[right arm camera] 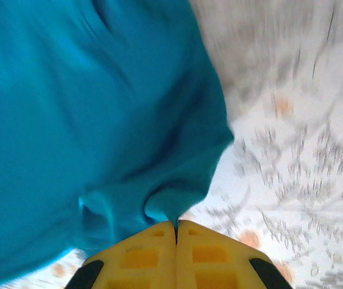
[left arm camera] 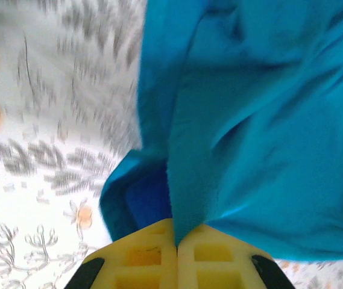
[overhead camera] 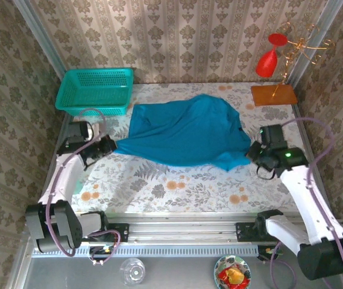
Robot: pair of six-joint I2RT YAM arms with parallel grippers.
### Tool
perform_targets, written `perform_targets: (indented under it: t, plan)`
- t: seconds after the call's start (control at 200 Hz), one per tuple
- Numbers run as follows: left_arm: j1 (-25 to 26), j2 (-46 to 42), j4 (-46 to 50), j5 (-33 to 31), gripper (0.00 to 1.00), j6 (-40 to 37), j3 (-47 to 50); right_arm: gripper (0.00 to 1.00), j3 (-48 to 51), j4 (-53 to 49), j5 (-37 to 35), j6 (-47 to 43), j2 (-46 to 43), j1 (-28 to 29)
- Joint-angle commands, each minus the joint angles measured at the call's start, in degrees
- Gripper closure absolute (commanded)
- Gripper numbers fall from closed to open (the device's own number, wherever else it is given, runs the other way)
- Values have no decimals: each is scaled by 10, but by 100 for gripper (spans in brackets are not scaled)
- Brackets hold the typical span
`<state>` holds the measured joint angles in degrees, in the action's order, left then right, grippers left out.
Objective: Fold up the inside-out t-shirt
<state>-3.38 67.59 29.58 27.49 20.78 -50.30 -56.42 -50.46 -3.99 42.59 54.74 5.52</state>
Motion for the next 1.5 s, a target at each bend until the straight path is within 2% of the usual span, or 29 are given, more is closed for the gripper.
perform_targets:
  t: [0.0,0.205,0.325,0.41,0.58,0.66,0.73,0.89,0.98,1.06,1.175,1.255,1.3,1.36,1.495]
  plan:
    - [-15,-26,32,24,100,-1,-94,100,-132,-46,-88,-58,-14,-27]
    - [-16,-29,-26,113,100,38,-192,100,-467,-46,-229,-184,40,-52]
    - [-17,-25,-84,153,100,76,-207,100,-598,-22,-263,-219,71,-51]
    - [-27,-12,-86,177,100,84,-288,100,-602,6,-254,-209,77,-51]
    - [-79,48,-13,183,100,74,-620,100,-489,53,-141,-130,74,-52]
    - [-83,68,18,167,100,62,-711,100,-454,69,-122,-110,67,-52]
    - [-77,57,7,170,100,67,-675,100,-469,66,-142,-126,64,-52]
    - [-72,6,-114,200,100,122,-411,100,-611,30,-263,-221,72,-52]
    - [-73,-5,-188,220,100,172,-333,100,-660,38,-291,-250,73,-52]
    - [-88,5,-195,238,100,189,-373,100,-648,44,-268,-232,72,-52]
    - [-131,38,-142,251,100,189,-560,100,-540,74,-194,-170,60,-52]
    - [-137,51,-83,247,100,153,-648,100,-478,100,-162,-133,55,-52]
    - [-132,42,-67,234,100,138,-636,100,-465,107,-155,-125,56,-52]
    - [-131,22,-95,231,100,145,-570,100,-471,108,-168,-130,56,-52]
    - [-138,3,-157,268,100,195,-489,100,-504,108,-195,-160,55,-52]
